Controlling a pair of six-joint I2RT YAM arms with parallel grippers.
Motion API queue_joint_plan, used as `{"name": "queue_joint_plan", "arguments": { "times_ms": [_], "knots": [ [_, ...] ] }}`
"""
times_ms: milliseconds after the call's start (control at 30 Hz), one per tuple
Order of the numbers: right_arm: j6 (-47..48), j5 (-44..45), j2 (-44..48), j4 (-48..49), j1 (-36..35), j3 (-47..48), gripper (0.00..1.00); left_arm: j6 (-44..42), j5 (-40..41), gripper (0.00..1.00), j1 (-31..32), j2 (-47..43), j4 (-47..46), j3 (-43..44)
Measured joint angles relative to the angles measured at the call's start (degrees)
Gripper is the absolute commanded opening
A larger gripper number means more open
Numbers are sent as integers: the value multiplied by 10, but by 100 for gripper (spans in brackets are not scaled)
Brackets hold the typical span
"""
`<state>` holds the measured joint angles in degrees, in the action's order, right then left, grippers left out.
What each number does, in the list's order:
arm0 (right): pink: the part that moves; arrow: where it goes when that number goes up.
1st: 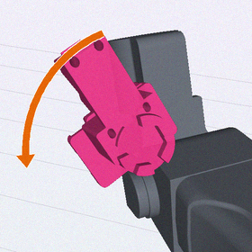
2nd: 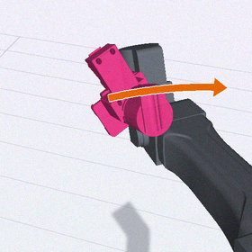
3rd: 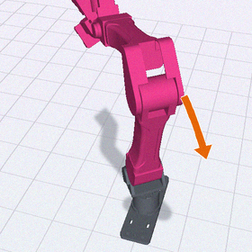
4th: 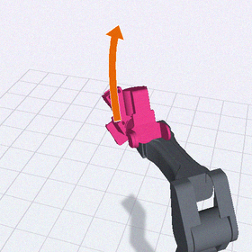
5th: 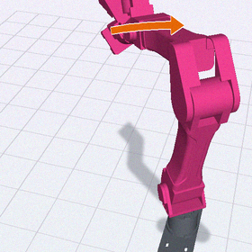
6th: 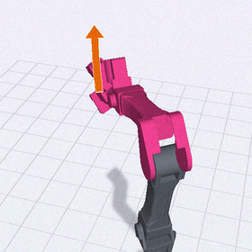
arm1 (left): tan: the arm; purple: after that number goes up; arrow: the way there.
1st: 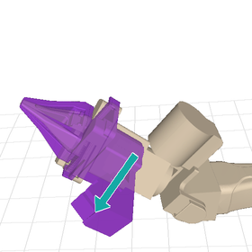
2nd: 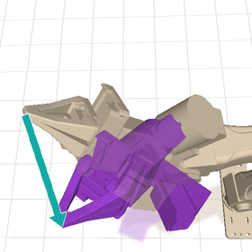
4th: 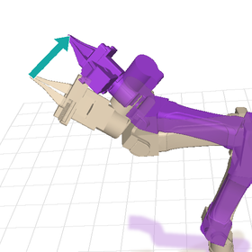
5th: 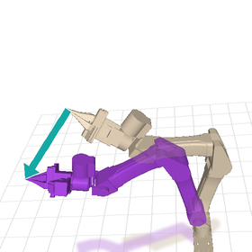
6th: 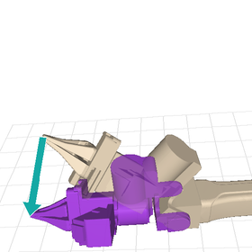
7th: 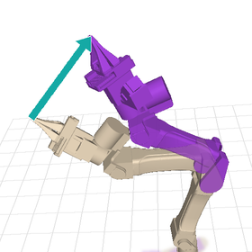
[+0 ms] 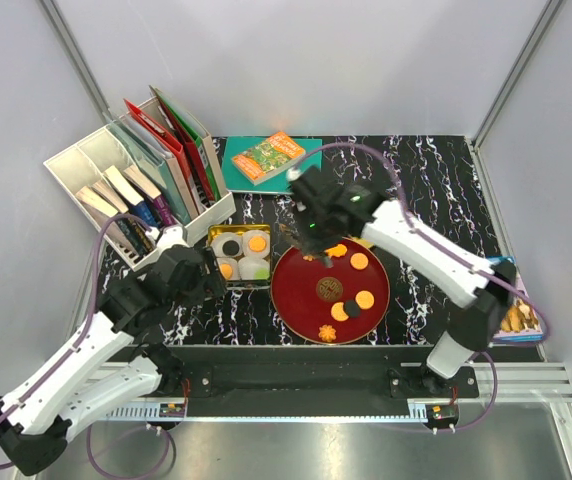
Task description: Pack the cookies
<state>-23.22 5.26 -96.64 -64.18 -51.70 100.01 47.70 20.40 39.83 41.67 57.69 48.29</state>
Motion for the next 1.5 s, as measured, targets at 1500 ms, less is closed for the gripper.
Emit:
{"name": "queue_joint_plan", "arguments": {
  "times_ms": [1500],
  "knots": [
    [-60,74,-198,147,586,-135,38,-47,-49,99,0,49,-64,-2]
  ]
}}
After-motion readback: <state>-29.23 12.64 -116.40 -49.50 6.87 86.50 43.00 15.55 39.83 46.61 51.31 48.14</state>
